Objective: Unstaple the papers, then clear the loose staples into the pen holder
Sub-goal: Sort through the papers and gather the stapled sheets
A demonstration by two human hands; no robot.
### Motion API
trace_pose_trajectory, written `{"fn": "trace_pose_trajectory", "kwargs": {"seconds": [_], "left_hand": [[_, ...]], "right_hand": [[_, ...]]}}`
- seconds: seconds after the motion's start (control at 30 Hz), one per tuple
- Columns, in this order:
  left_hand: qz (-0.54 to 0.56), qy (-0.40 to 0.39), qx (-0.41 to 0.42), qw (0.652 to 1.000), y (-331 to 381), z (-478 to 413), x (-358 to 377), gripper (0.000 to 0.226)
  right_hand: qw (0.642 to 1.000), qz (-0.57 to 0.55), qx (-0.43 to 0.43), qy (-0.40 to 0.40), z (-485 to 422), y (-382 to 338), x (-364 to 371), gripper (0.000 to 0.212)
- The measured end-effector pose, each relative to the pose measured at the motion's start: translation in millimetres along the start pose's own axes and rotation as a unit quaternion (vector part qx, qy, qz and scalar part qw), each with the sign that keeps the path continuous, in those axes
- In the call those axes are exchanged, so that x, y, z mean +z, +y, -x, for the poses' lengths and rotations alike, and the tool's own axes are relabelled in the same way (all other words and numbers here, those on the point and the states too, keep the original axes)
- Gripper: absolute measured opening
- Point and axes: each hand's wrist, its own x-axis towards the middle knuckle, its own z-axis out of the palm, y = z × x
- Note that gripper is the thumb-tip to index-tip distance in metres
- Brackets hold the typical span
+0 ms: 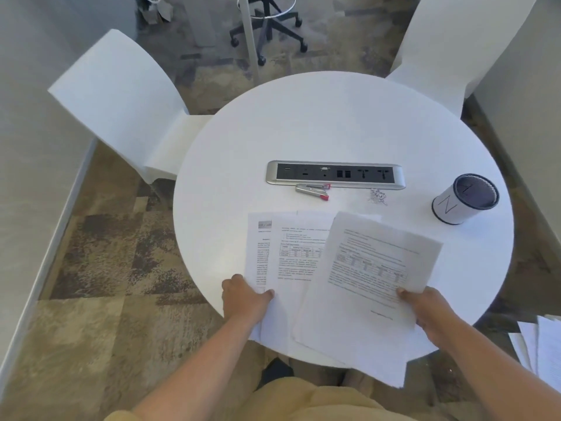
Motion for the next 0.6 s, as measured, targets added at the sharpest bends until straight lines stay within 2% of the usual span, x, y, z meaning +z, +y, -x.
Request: {"fn": "trace_pose_trajectory", "kwargs": {"seconds": [0.1,0.23,0.3,0.43,0.53,0.6], "left_hand": [[0.003,-0.024,0.024,0.999,4,-2,3,0.072],[0.105,-0.072,0.027,0.991,10,-7,10,0.070],[0.135,-0.095,0.025,0.986,15,-9,10,0.055],[0.127,-0.142,0.057,0.980,21,-14,13,0.013],[0.115,-0.155,0.067,0.979,24,-14,17,0.013],[0.153,-0.161,0.073,0.972,28,-13,20,0.010]], "right_hand": [[0.998,0.052,-0.011,-0.020,-6,-4,19,0.028],[0.994,0.108,-0.020,-0.019,-8,-9,35,0.026],[0.993,0.119,-0.019,-0.020,-8,-10,36,0.025],[0.991,0.129,-0.015,-0.034,-7,-10,34,0.026],[0.989,0.135,-0.019,-0.057,-5,-12,33,0.026],[0.987,0.134,-0.021,-0.083,-2,-14,32,0.025]]}}
